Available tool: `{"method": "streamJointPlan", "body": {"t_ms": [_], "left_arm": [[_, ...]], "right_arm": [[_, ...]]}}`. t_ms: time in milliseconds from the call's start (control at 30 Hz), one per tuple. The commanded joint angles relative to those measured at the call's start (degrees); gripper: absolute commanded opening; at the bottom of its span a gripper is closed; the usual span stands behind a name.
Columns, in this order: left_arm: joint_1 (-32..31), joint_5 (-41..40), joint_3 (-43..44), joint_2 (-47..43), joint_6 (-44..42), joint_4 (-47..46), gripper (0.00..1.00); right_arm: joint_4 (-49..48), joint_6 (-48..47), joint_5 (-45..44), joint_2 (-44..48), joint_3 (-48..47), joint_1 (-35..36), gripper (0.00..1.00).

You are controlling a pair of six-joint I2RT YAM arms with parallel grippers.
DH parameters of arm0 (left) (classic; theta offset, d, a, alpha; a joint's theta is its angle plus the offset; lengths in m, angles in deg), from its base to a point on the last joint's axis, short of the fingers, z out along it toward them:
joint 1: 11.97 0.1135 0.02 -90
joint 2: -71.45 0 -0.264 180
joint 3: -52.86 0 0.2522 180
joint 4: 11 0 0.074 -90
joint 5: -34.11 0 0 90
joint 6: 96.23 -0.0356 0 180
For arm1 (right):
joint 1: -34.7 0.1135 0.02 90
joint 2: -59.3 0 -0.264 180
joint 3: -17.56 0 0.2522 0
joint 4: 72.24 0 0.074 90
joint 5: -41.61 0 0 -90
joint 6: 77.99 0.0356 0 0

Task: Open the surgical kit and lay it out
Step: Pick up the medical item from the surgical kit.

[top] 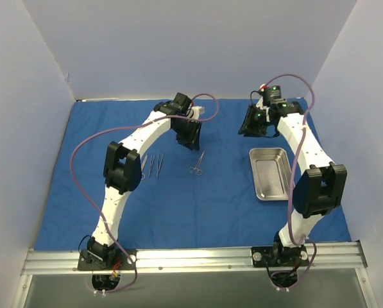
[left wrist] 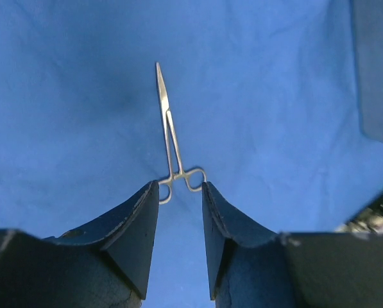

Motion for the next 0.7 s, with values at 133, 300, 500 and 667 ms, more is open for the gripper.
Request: {"method": "streamJointPlan", "body": {"t_ms": [133,300,500,667], "left_arm": [[-4.74,-16.03,6.19,3.34,-1.13,2.92,0.41],[-7.82,-22.39,7.14,3.33,-0.7,-1.32,0.42],[-9.14,-24.85,8.3,6.76,2.02,-0.18,0.43],[-9.49,-28.54,9.79,8.43,4.49,0.53,0.44]], "right_arm": [[4.65,-5.87,2.15,6.31,3.14,-3.32,0.26],[4.83,-6.58,3.47,8.51,5.96,-5.17,0.25],[4.65,-6.32,3.74,10.1,8.07,-5.35,0.25],[4.83,-6.32,3.73,10.18,7.98,-5.61,0.24]]}}
